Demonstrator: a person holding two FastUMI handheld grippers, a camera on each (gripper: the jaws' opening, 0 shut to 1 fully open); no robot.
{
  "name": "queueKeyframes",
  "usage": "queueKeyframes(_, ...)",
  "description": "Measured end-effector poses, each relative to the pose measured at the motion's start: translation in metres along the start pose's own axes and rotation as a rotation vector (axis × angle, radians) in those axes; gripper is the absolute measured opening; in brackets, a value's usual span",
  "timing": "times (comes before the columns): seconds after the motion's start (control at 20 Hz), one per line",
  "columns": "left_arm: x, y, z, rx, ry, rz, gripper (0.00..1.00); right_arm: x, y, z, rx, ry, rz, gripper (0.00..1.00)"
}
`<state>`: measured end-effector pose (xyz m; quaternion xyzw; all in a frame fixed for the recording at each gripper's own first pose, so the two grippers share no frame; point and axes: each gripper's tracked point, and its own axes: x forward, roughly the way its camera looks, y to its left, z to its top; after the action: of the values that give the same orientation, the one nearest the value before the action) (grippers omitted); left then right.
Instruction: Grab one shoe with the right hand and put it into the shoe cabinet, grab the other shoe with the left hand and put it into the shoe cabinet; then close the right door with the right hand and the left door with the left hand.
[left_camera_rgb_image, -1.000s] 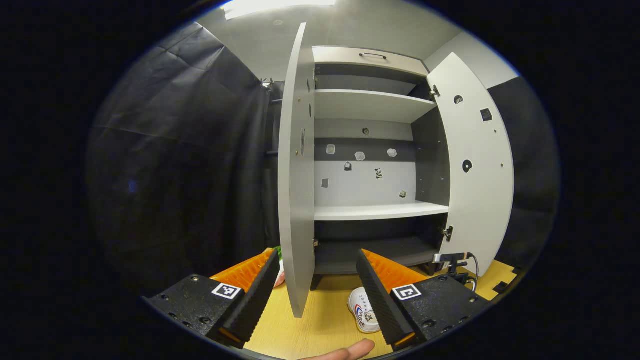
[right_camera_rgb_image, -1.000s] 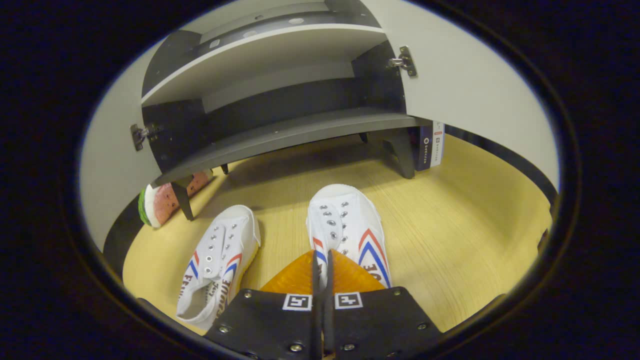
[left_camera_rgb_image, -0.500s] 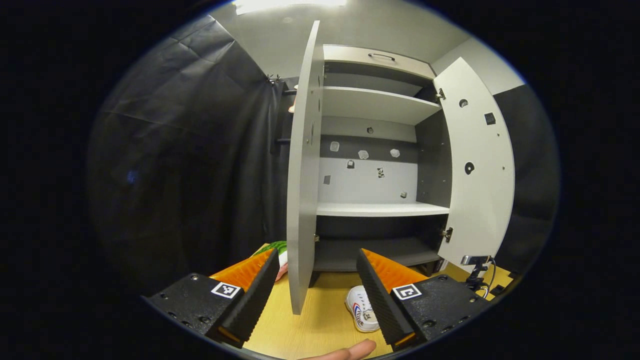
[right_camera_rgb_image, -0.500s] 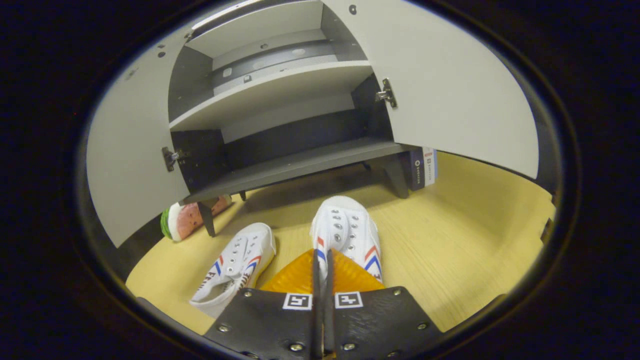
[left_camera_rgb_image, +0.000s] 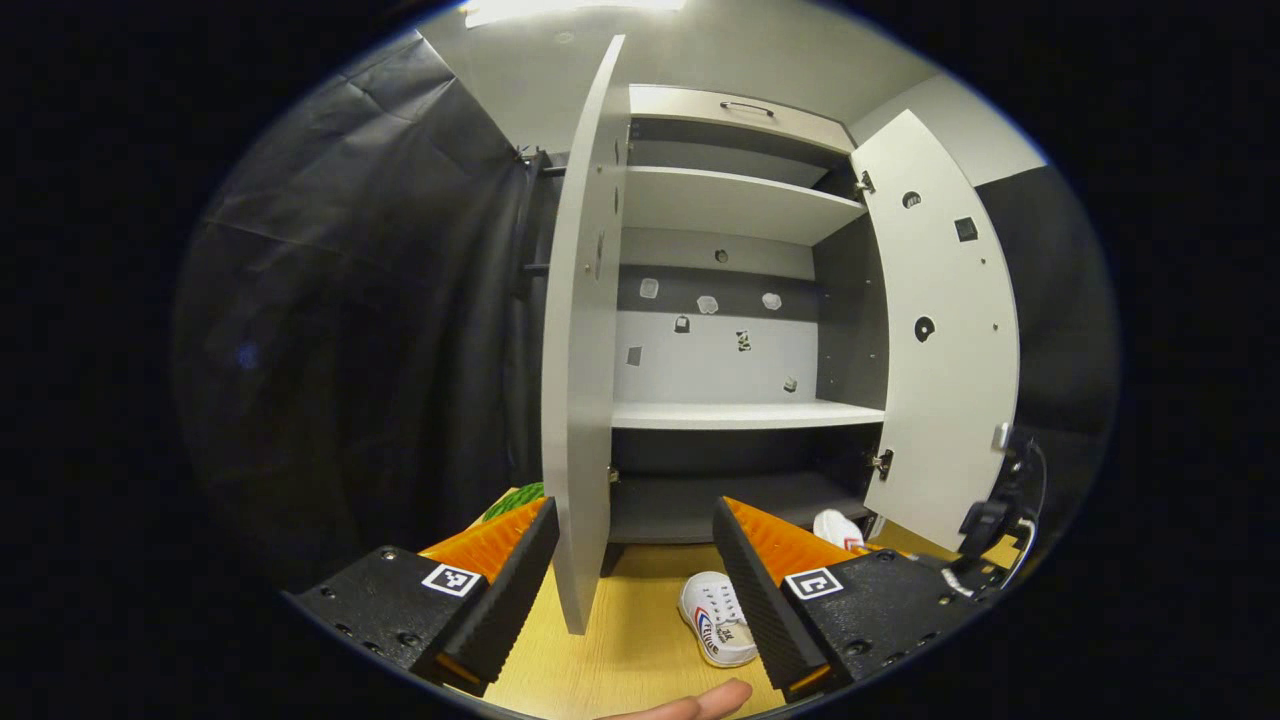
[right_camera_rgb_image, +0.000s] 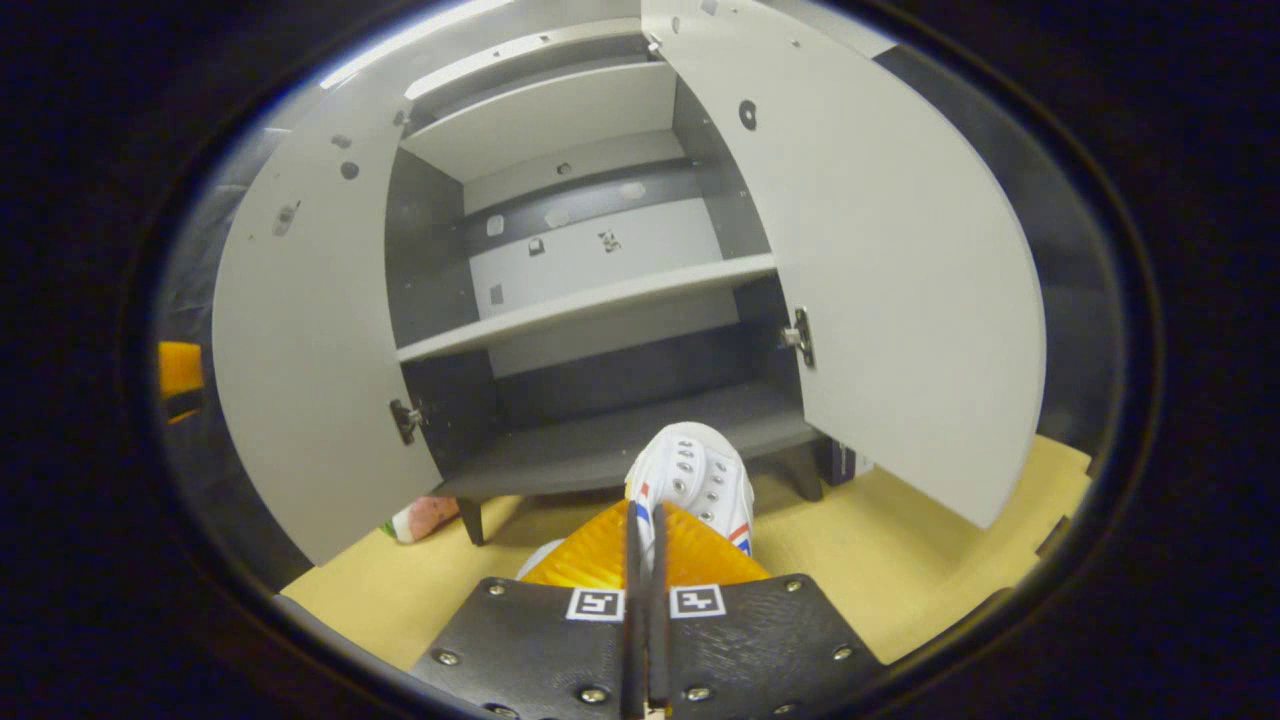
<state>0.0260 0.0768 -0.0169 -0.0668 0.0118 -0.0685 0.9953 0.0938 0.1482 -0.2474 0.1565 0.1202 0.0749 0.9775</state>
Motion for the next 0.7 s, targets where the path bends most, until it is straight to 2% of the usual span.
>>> queueKeyframes(0.15, 0.011, -0.004, 0.001, 0.019, 0.015, -0.009, 0.95, -0.004, 0.013, 0.051, -0.058, -0.058, 0.029, 0.02)
queueKeyframes(0.4, 0.034, -0.010, 0.018, 0.043, -0.019, -0.011, 0.95, 0.007, 0.032, 0.138, -0.077, -0.120, 0.085, 0.02)
queueKeyframes(0.55, 0.050, -0.020, 0.024, 0.057, -0.032, -0.019, 0.94, 0.021, 0.034, 0.201, -0.142, -0.191, 0.068, 0.02)
queueKeyframes(0.65, 0.059, -0.029, 0.026, 0.063, -0.032, -0.043, 0.94, 0.025, 0.041, 0.258, -0.200, -0.314, 0.067, 0.02)
queueKeyframes(0.7, 0.064, -0.032, 0.027, 0.057, -0.037, -0.046, 0.95, 0.028, 0.035, 0.276, -0.242, -0.356, 0.029, 0.01)
